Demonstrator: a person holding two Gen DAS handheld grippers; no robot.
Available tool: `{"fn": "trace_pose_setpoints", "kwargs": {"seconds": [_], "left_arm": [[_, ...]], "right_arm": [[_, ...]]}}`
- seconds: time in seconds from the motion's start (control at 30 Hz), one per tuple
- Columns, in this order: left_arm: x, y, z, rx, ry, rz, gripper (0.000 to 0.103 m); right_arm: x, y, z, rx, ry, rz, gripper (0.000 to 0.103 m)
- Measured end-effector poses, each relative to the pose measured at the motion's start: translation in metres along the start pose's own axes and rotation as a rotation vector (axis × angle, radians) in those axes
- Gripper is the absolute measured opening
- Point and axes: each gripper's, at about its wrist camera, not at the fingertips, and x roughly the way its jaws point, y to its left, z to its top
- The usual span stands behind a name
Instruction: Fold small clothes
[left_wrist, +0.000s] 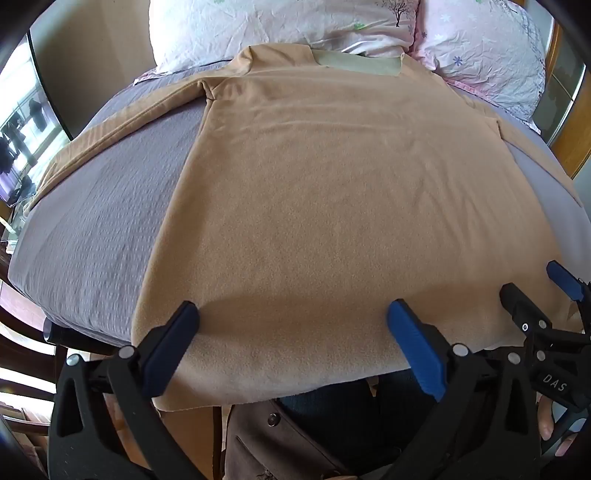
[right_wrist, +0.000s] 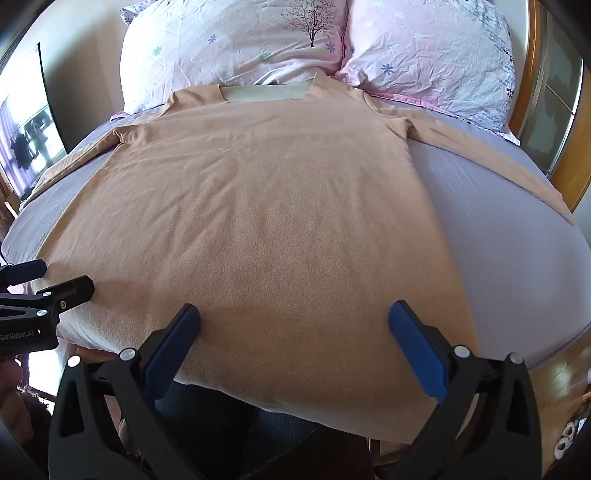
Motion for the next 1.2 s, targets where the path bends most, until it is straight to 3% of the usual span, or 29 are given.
{"fn": "trace_pose_setpoints", "kwargs": {"seconds": [1.2], "left_arm": [[0.0000,0.0000,-0.0001,0.001,-0.001,0.001,0.101]], "right_arm": [[-0.0028,-0.0024,-0.0003,0.005,-0.010,-0.002,0.102]]}}
